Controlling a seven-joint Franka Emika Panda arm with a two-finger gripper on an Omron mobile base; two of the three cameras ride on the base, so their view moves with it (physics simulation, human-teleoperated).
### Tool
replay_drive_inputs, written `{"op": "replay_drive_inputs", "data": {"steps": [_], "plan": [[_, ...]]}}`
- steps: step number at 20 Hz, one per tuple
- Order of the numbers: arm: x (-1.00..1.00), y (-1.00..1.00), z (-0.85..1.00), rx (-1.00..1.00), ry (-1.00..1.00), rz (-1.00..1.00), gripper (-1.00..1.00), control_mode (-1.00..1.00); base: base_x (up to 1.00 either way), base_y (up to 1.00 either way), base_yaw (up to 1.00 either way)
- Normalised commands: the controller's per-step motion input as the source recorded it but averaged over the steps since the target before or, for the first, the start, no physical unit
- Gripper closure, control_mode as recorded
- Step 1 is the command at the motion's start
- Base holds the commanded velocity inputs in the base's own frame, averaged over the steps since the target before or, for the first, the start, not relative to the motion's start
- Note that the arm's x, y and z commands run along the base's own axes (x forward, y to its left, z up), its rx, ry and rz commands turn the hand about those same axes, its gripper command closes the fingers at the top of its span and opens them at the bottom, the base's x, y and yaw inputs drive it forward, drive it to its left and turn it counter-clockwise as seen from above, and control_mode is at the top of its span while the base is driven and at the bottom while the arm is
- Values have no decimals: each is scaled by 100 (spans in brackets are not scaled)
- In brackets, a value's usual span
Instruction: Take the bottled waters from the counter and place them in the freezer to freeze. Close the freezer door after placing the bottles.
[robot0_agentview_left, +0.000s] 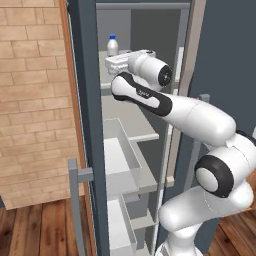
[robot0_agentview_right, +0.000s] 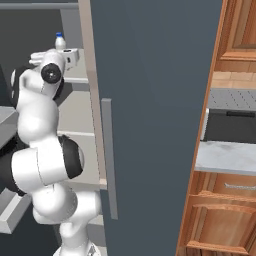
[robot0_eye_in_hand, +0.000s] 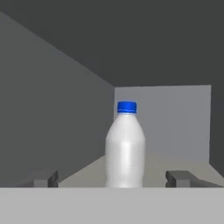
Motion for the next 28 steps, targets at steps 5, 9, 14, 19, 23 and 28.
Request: {"op": "replay_drive_inputs", "data": {"steps": [5, 9, 14, 19, 23, 28], "plan": [[-100, 0, 45, 7, -5, -9, -100, -100, 0, 0, 0], [-100, -1, 69, 21, -5, -16, -100, -100, 0, 0, 0], [-100, -2, 65, 28, 3, -23, -100, -100, 0, 0, 0], [-100, -1, 1, 18, 20, -20, -100, -100, 0, 0, 0], [-100, -1, 2, 24, 30, -22, -100, -100, 0, 0, 0], [-100, -11, 0, 32, 43, -21, -100, -100, 0, 0, 0]]}}
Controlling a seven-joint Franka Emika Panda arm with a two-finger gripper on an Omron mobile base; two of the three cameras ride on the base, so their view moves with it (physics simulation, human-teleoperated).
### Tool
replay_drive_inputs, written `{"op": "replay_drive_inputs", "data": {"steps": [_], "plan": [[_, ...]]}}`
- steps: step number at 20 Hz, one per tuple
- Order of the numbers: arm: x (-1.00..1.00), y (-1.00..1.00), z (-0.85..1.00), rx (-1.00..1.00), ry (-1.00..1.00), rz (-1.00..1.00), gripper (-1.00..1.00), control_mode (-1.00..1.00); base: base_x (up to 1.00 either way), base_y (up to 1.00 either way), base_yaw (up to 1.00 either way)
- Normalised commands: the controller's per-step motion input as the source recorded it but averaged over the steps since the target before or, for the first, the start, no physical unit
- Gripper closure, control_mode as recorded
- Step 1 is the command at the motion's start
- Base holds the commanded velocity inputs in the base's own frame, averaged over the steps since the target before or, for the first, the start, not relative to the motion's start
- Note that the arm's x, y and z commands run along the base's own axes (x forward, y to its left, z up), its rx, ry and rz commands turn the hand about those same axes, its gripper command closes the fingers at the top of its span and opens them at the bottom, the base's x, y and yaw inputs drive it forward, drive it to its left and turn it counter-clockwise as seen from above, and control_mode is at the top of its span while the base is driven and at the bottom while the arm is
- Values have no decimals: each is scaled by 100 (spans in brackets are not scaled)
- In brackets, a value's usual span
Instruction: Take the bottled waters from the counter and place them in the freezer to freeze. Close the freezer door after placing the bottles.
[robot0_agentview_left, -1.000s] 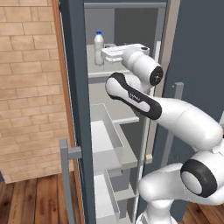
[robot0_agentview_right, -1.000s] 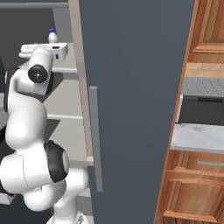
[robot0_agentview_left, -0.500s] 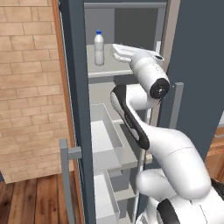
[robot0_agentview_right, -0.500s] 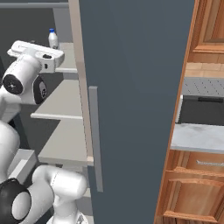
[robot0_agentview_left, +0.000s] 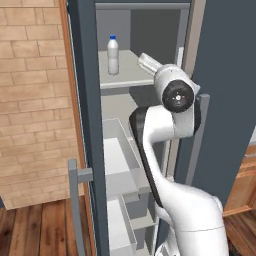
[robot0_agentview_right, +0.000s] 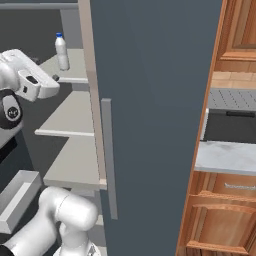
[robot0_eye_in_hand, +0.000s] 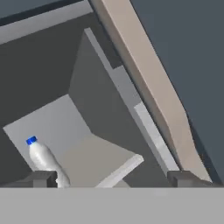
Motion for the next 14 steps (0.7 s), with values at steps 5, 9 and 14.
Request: {"op": "replay_drive_inputs", "data": {"steps": [5, 9, 14], "plan": [[-98, -21, -12, 29, 59, -19, -100, -100, 0, 0, 0], [-35, -4, -30, -3, 2, 0, -100, -100, 0, 0, 0], [-51, -79, -61, 15, 2, 3, -100, -100, 0, 0, 0]]}}
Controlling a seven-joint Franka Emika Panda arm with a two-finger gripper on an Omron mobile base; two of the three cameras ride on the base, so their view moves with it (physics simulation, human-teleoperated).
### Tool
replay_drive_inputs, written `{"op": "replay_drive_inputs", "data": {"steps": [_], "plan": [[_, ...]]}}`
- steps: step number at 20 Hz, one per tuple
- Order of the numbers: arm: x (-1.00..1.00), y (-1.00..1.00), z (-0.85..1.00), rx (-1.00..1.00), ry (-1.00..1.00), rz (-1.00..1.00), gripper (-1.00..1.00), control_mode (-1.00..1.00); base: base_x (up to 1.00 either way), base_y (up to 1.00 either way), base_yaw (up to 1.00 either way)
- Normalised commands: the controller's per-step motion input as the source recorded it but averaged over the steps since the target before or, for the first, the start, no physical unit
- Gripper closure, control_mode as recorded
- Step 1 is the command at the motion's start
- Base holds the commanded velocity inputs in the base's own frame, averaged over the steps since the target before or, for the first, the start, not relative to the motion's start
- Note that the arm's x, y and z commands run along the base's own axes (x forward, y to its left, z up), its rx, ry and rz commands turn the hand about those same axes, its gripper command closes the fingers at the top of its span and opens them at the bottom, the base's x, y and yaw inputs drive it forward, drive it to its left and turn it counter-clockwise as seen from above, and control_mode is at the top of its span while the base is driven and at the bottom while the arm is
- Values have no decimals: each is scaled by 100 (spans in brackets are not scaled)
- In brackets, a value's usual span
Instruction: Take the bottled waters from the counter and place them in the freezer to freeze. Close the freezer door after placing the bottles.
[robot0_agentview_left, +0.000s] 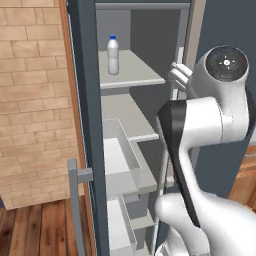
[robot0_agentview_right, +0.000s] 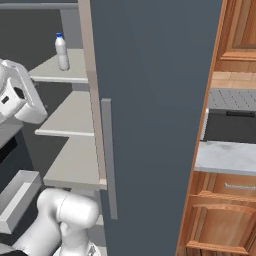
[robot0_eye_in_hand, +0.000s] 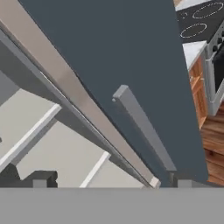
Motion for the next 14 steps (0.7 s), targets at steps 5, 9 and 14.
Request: {"op": "replay_drive_inputs", "data": {"steps": [5, 9, 14], "plan": [[-50, -89, -45, 23, 0, 6, -100, -100, 0, 0, 0], [-53, -81, -57, 14, 0, 7, -100, -100, 0, 0, 0], [0, 0, 0, 0, 0, 0, -100, 100, -33, -100, 14]]}}
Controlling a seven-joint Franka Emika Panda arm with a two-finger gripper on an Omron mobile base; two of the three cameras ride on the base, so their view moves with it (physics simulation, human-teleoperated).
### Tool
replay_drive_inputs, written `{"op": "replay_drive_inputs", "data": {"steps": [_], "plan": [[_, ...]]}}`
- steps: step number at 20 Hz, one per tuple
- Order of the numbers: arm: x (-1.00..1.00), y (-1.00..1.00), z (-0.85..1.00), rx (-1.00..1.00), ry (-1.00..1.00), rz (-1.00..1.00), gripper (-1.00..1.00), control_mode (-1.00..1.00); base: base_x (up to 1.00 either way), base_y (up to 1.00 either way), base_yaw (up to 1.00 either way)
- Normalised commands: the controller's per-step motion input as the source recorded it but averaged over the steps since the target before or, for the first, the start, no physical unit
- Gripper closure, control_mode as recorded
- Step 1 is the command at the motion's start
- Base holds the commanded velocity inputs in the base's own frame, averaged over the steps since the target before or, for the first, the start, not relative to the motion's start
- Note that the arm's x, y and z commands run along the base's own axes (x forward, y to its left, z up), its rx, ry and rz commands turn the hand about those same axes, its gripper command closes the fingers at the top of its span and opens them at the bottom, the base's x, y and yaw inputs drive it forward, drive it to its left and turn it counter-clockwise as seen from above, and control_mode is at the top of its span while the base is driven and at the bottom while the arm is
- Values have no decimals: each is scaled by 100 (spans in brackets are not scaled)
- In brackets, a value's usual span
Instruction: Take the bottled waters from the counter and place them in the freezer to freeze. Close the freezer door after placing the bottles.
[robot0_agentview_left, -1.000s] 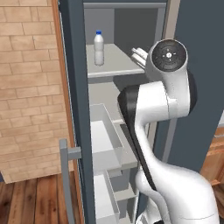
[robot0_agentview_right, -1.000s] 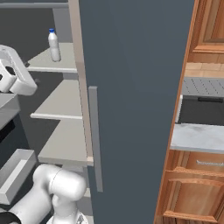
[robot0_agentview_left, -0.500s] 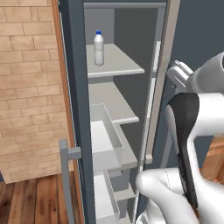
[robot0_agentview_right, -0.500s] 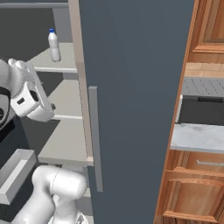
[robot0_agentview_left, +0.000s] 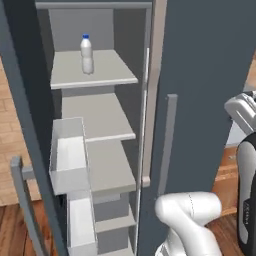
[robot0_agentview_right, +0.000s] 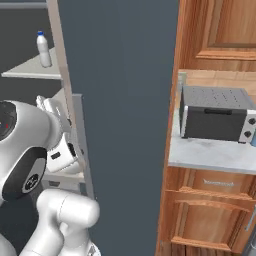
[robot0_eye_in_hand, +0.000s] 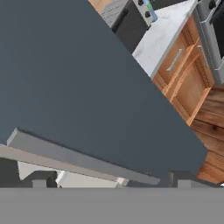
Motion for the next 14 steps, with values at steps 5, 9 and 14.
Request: {"op": "replay_drive_inputs", "data": {"steps": [5, 9, 14], "plan": [[0, 0, 0, 0, 0, 0, -100, 100, -9, -100, 24], [0, 0, 0, 0, 0, 0, -100, 100, -4, -100, 31], [0, 0, 0, 0, 0, 0, -100, 100, -13, -100, 36]]}}
